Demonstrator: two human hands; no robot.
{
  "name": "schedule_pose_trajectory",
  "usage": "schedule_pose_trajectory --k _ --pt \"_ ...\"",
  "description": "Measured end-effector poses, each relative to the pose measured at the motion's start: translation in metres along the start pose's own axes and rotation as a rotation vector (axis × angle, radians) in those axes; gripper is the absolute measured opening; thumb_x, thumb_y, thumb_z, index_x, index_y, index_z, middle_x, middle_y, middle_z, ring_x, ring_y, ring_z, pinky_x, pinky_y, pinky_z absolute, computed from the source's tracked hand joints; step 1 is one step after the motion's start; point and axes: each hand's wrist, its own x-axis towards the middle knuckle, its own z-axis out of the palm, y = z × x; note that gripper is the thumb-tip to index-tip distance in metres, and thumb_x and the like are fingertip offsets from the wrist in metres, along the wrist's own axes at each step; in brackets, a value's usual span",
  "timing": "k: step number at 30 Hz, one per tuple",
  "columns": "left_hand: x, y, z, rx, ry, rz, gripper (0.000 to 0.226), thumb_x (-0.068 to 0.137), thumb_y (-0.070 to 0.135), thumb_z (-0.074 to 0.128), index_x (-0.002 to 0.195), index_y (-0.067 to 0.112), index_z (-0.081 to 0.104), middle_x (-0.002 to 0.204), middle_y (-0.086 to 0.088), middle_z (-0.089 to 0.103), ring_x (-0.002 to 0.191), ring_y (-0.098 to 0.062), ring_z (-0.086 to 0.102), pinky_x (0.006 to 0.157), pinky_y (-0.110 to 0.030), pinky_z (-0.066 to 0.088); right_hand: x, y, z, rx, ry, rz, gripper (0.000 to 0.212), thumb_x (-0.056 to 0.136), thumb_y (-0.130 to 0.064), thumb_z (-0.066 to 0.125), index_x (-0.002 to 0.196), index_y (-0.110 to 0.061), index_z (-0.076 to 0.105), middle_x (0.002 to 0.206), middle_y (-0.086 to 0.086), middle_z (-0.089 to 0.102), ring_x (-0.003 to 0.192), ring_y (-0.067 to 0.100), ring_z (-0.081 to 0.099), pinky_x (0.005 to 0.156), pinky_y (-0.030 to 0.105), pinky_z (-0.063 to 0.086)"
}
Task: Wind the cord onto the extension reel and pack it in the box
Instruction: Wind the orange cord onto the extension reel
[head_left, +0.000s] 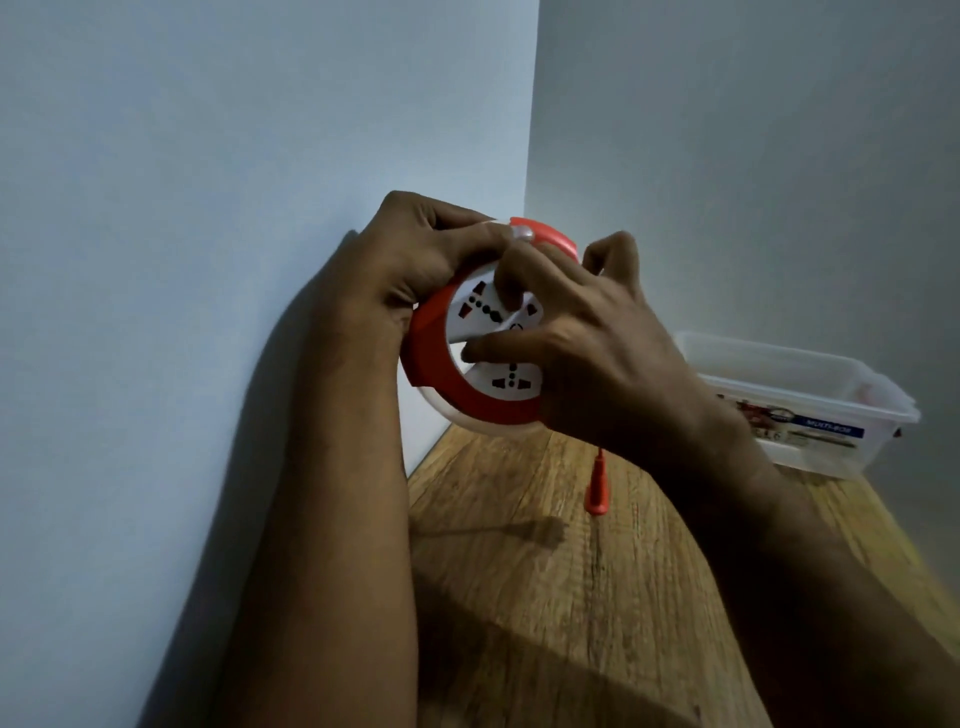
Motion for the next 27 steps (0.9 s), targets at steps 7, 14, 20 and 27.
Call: schedule_pose_trajectory --k 7,14,20,27 --pt "0.001 0.006 0.01 -0.016 0.012 -0.009 0.021 0.081 0.046 0.08 0.089 0.027 0.081 0.071 0.013 0.077 0.06 -0.003 0.073 0.047 -0.013 0.053 -0.004 0.01 0.002 0.001 0.11 0.022 0.052 0.065 -0.037 0.071 0.116 -0.037 0.067 0.1 -0.001 0.064 0.1 0.027 0.058 0.082 0.044 0.032" --pt "0.001 0.006 0.013 0.014 0.034 0.012 0.025 0.081 0.05 0.079 0.093 0.029 0.08 0.077 0.015 0.077 0.064 -0.006 0.073 0.053 -0.015 0.051 -0.006 0.007 0.008 0.144 0.155 0.078 0.051 0.062 -0.035 0.071 0.11 -0.021 0.073 0.075 0.003 0.07 0.07 0.026 0.062 0.077 0.033 0.027" --pt "0.001 0.004 0.014 -0.02 0.051 -0.004 0.028 0.079 0.049 0.081 0.096 0.027 0.082 0.078 0.013 0.078 0.064 -0.005 0.074 0.053 -0.018 0.054 -0.005 0.002 0.014 0.215 0.176 0.181 0.053 0.065 -0.04 0.07 0.113 -0.019 0.072 0.085 0.007 0.075 0.073 0.026 0.07 0.079 0.034 0.042" --pt "0.0 0.002 0.019 -0.05 0.063 0.003 0.021 0.08 0.052 0.079 0.087 0.032 0.077 0.071 0.021 0.072 0.058 0.007 0.068 0.045 -0.008 0.048 -0.003 -0.005 0.009 0.288 0.305 0.325 0.054 0.068 -0.053 0.06 0.106 -0.019 0.076 0.081 0.006 0.076 0.067 0.024 0.071 0.077 0.034 0.054"
